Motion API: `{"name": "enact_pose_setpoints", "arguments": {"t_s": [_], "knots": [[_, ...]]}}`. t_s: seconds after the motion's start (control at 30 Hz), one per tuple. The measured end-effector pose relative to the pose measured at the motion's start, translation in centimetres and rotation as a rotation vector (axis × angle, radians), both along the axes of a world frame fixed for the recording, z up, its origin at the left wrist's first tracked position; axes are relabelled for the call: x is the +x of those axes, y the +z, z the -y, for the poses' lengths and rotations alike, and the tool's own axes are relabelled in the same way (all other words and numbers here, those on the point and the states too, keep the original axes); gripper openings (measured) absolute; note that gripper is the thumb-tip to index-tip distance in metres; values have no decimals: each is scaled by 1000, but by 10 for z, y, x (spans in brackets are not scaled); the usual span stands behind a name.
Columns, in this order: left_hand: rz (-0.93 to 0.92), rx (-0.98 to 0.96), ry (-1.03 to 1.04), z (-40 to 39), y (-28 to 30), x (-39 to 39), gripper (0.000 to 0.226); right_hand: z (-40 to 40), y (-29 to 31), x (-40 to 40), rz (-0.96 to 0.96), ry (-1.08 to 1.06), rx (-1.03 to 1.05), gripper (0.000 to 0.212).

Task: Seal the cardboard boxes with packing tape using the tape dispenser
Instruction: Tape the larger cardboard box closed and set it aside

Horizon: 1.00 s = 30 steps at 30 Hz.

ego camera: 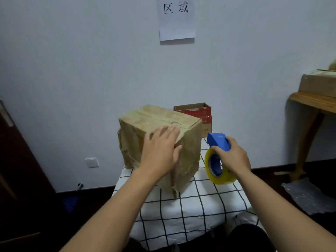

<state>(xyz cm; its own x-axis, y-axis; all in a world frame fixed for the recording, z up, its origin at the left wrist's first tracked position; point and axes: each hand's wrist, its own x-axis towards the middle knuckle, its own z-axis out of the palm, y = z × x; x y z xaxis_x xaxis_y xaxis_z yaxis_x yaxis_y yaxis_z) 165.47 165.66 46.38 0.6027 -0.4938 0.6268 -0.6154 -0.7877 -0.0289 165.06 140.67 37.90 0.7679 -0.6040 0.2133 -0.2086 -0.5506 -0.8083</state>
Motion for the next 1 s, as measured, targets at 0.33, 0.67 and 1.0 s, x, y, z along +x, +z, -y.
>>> {"name": "enact_pose_setpoints", "arguments": {"t_s": [0.33,0.67,1.0], "knots": [[-175,-42,-285,-48,5,24,56,2,15,-10,-28,-6,-92,65],[-279,-1,-245,-33,-22,76,59,-7,22,1,-129,48,-257,64],[-322,66,-167,-23,-27,74,64,-4,51,-66,69,240,-203,66]]}}
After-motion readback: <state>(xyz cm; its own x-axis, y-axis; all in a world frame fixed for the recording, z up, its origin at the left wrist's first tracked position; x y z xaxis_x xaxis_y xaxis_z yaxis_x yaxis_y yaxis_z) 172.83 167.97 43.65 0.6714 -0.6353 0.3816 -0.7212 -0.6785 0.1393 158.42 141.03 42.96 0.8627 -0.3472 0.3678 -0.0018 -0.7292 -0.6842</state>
